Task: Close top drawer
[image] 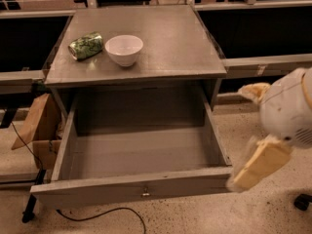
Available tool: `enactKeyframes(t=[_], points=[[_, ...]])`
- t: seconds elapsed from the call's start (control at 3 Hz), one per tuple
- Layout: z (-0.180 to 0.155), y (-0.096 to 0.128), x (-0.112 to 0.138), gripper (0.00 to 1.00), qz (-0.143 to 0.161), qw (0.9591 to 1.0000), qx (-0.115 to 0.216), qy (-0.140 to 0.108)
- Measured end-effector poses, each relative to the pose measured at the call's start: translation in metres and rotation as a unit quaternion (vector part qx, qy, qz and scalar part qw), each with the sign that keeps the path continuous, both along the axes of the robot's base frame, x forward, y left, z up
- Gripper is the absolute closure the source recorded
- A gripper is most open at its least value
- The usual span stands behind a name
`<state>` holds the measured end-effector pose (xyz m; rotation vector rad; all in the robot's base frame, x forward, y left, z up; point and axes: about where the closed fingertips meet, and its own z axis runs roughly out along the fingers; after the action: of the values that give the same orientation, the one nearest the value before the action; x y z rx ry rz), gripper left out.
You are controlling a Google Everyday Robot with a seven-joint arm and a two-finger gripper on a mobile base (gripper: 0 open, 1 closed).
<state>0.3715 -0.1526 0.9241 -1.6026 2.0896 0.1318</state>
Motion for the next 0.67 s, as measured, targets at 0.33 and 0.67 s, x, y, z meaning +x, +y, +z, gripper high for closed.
enactKeyframes(t=[0.33, 0.67], points=[[-0.043, 0.079, -0.010, 0.00, 0.042, 0.9967, 0.068, 0.014], [-0.080, 0.179, -0.019, 0.00, 0.110, 0.9839, 0.137, 0.033]])
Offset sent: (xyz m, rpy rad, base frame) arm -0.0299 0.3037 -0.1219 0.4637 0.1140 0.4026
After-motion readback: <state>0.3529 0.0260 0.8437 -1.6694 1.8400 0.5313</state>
